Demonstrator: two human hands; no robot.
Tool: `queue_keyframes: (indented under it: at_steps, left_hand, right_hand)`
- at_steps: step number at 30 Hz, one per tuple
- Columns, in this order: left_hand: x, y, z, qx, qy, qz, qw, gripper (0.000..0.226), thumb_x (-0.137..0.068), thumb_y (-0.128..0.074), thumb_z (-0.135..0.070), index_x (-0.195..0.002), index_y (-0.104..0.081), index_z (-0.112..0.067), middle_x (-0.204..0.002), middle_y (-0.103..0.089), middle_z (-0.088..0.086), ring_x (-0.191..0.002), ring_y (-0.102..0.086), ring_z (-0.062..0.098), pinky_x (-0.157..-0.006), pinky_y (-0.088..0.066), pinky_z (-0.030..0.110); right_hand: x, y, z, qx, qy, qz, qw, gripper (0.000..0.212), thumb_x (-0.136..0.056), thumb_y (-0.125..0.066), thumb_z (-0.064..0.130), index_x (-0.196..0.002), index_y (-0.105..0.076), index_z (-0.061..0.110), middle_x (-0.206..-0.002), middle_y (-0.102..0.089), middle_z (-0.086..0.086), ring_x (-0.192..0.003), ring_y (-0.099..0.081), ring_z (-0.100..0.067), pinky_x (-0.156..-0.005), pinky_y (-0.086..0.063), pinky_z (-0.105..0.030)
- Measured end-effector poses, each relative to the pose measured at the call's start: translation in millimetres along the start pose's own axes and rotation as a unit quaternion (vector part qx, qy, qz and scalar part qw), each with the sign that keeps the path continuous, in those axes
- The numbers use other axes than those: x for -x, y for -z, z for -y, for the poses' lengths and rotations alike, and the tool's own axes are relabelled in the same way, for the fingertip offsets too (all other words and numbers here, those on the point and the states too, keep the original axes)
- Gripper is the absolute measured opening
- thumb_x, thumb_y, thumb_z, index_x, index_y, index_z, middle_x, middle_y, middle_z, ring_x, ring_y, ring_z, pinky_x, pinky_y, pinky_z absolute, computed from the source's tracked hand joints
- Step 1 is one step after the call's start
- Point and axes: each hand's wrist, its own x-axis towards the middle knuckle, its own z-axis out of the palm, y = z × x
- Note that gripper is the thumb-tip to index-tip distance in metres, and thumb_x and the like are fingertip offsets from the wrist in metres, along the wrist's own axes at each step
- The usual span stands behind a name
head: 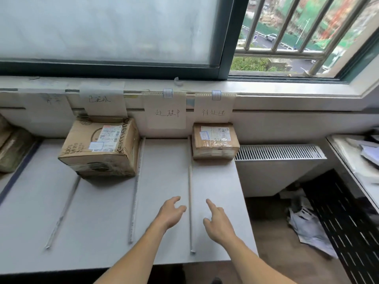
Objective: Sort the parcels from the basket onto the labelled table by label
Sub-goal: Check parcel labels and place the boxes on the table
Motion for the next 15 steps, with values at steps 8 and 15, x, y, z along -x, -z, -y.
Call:
queue_keyframes:
  at_steps: [8,15]
  left_hand:
    - [69,13,54,0.015,0.01,-0.034,0.999,0.058,-0.102,-0.057,-0.024,-0.157,-0.039,-0.016,-0.164,-0.038,0.0,-0.149,-0.038,0.02,-0.12,-0.032,0.035]
    - [143,23,84,0.027,0.011,-0.095,0.995,0.057,-0.104,-0.056,-0.024,-0.158,-0.039,-0.018,-0.163,-0.038,-0.001,-0.151,-0.034,0.018,-0.12,-0.031,0.035]
  right_hand:
    - [46,-47,8,0.017,0.043,0.03,0.998,0.062,-0.106,-0.046,0.024,-0.163,-0.023,0.026,-0.16,-0.034,-0.003,-0.138,-0.048,-0.019,-0.11,-0.04,-0.03]
    - [78,-94,30,-0.065,0.099,0.031,0.992,0.057,-0.106,-0.046,0.03,-0.161,-0.03,0.026,-0.162,-0.035,0.001,-0.139,-0.048,-0.019,-0.114,-0.04,-0.035]
